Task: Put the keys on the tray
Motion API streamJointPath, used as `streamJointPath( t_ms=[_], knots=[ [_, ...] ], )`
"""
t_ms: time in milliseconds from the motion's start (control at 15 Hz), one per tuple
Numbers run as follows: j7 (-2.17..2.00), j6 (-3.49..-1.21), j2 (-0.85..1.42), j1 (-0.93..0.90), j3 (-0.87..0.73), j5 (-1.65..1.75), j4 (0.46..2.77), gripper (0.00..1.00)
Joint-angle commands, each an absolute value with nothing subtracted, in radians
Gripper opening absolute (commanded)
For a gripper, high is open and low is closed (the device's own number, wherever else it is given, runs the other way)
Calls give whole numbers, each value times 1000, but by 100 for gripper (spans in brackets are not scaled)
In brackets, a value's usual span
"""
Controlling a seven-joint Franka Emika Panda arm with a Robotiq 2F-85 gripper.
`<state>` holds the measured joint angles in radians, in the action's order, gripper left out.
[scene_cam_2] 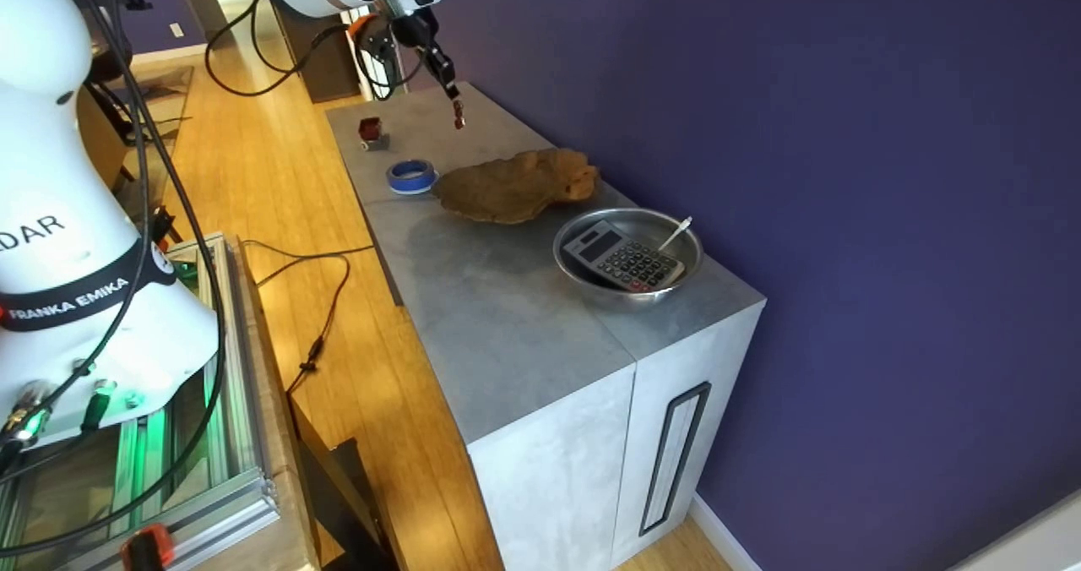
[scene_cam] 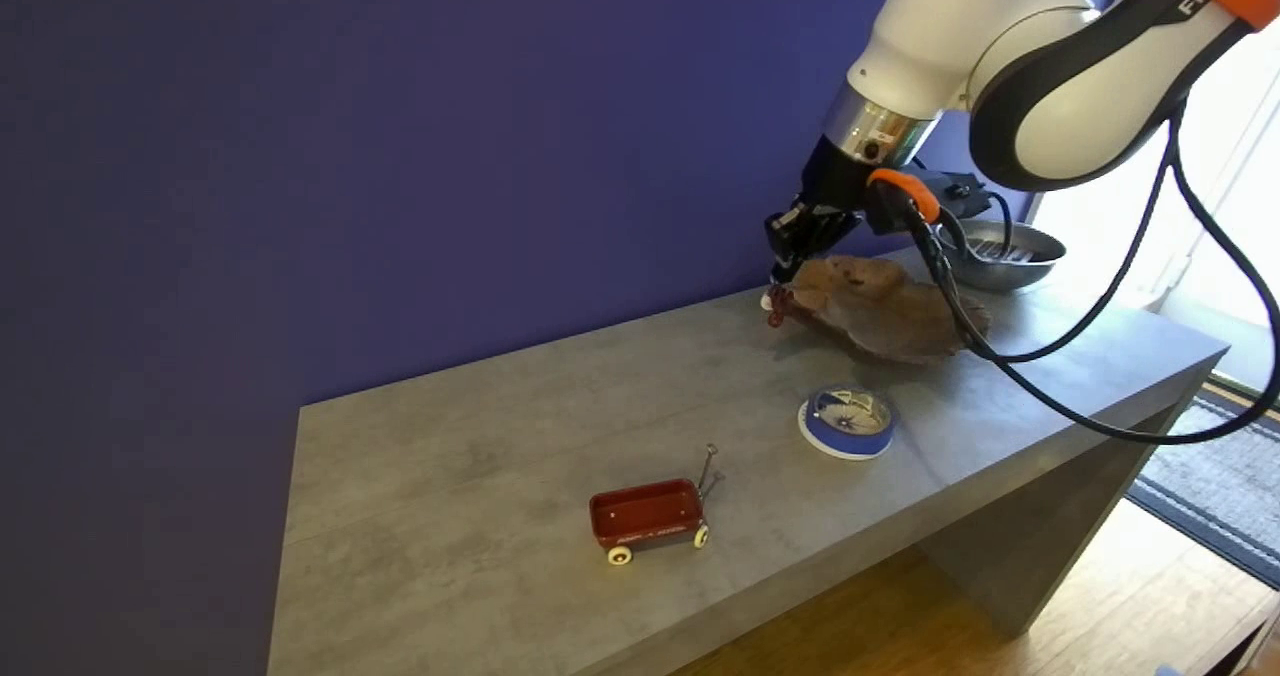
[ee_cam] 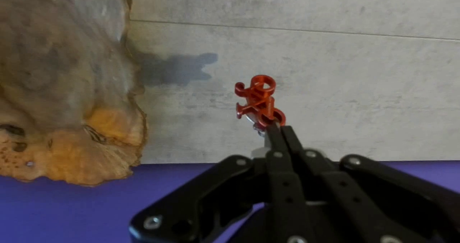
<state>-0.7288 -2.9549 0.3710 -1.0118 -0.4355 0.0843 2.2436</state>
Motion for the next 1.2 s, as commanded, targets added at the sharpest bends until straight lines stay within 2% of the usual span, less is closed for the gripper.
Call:
streamJointPath(
  t_ms=[0,133,267,533,667,1133],
  knots=[
    [-739,-2955,356,-1025,-446,84,2262,3],
    [-758,-2957,349,-1040,-474,102,2276,1],
    [-817,-2939,299,-1095,-584,157,2331,1],
    [-1010,-2895,201,-1287,-920,363,2456,1],
    [-1068,-2864,184,-1345,-1037,423,2490,1],
    [-1223,-3132,321,-1417,-1262,423,2532,1]
  ],
)
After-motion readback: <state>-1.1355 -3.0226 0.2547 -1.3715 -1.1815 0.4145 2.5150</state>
